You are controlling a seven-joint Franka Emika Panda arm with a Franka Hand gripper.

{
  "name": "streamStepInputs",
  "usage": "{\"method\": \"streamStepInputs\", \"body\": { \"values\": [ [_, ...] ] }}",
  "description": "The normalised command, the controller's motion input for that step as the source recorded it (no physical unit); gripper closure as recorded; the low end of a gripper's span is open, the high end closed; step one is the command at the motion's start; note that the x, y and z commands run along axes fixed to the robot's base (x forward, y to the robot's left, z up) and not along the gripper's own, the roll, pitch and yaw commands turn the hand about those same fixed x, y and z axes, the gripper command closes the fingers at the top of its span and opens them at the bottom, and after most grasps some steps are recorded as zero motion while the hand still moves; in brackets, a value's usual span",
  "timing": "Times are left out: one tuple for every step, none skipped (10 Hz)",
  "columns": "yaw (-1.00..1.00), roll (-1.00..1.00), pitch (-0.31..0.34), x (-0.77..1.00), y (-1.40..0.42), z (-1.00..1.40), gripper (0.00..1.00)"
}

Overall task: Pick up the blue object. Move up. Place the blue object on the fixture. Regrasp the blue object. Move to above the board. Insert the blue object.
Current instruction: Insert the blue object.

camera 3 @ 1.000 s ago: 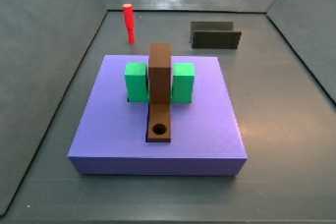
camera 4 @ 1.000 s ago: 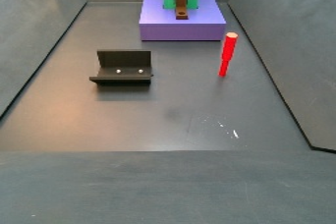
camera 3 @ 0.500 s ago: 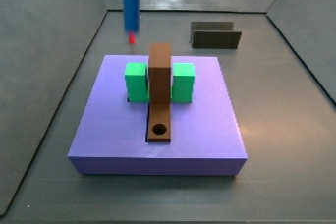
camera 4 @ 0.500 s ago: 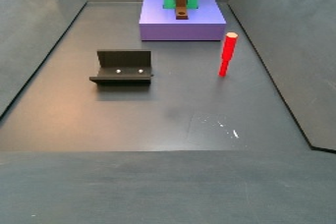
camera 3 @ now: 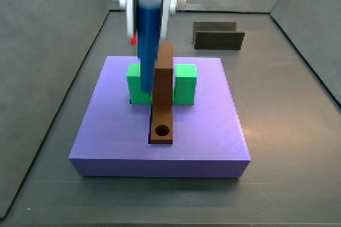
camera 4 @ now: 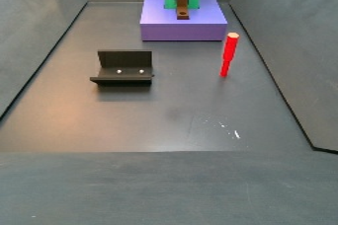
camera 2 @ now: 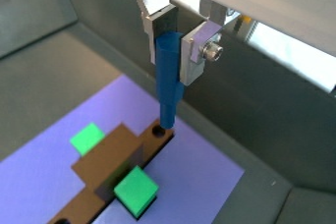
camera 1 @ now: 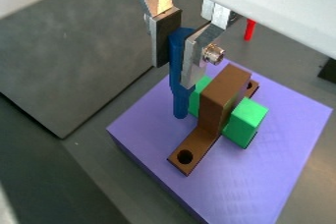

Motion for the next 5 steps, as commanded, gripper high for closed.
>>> {"method": "streamStepInputs", "body": {
  "values": [
    [0.18,0.0,-0.079,-0.06,-0.1,-0.31,1.0],
    [0.2,0.0,0.0,-0.15,-0.06,-0.17,1.0],
    [0.0,-0.04,-0.196,0.0,-0.23,-0.23,1.0],
    [0.0,0.0,-0.377,0.0,-0.19,-0.09,1.0],
    [0.0,0.0,-0.479,0.0,-0.09,0.0,1.0]
  ]
}}
